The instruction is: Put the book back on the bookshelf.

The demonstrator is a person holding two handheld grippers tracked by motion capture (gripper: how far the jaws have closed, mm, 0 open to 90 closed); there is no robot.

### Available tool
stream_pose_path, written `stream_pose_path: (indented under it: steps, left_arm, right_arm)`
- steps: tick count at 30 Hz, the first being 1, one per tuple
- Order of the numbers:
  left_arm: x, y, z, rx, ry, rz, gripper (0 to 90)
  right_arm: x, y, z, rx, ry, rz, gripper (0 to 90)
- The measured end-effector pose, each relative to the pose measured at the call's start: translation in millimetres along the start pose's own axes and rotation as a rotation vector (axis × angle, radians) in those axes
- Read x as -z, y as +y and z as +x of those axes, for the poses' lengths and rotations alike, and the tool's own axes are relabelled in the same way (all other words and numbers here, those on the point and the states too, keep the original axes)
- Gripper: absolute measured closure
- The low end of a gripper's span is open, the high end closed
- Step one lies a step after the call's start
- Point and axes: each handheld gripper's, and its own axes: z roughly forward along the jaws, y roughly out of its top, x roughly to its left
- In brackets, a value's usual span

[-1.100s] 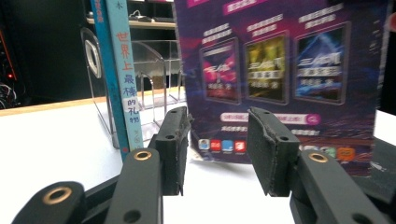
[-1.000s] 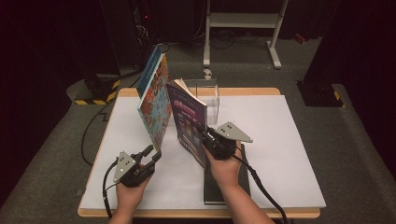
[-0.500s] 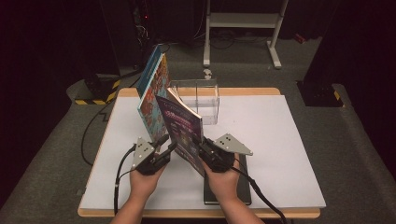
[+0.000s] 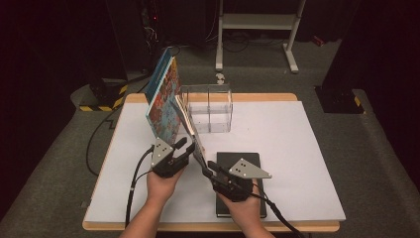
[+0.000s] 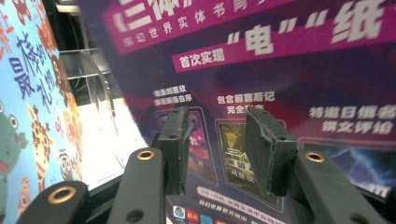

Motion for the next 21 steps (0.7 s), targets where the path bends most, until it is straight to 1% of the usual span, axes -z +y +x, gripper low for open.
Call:
stream_pose_path:
  steps: [1, 3, 4, 5, 6, 7, 9, 11, 14, 16, 19, 21]
  left_arm:
    - [-1.2, 0.5, 0.4, 0.004, -0.007, 0.001, 59.8]
    - [-3.4, 2.3, 0.7, -0.012, -0.024, 0.015, 57.8]
    - [-4.0, 3.4, -0.1, -0.023, -0.023, 0.020, 57.7]
    - [-4.0, 4.4, -0.3, -0.024, -0.025, 0.020, 57.6]
    - [-3.6, 5.2, 0.5, -0.021, -0.029, 0.016, 57.6]
    - [-3.0, 5.5, 1.1, -0.009, -0.035, 0.013, 57.4]
    - [-0.3, 5.5, 2.0, -0.010, -0.037, 0.008, 57.2]
    - [4.3, 5.4, 3.0, 0.002, -0.048, -0.003, 56.3]
    - [14.8, 5.2, 4.2, -0.005, -0.067, -0.021, 52.4]
    - [27.5, 2.6, 5.4, -0.011, -0.071, -0.031, 49.0]
    - [45.9, -3.6, 5.8, 0.013, -0.094, -0.038, 39.8]
    - [57.6, -6.1, 2.6, 0.036, -0.127, -0.057, 34.5]
  right_arm:
    - [-2.5, -1.6, -0.7, -0.010, 0.009, 0.007, 68.4]
    - [-7.9, -4.0, -1.1, -0.012, 0.024, 0.019, 67.1]
    - [-11.3, -5.2, -0.3, -0.007, 0.024, 0.032, 66.2]
    - [-14.3, -6.8, 1.0, 0.006, 0.018, 0.033, 66.5]
    - [-16.0, -7.7, 2.0, 0.008, 0.020, 0.029, 67.2]
    - [-16.9, -8.2, 2.4, 0.013, 0.022, 0.022, 68.3]
    - [-18.1, -8.1, 3.3, 0.022, 0.019, 0.017, 69.0]
    - [-18.2, -8.4, 3.2, 0.018, 0.018, 0.012, 69.0]
    - [-17.6, -8.9, 4.1, 0.026, 0.013, 0.011, 68.8]
    - [-16.7, -9.7, 4.3, 0.022, 0.007, 0.009, 68.6]
    - [-15.7, -11.2, 4.2, 0.019, 0.005, 0.004, 68.5]
    - [-15.4, -12.0, 5.2, 0.020, -0.001, 0.002, 68.4]
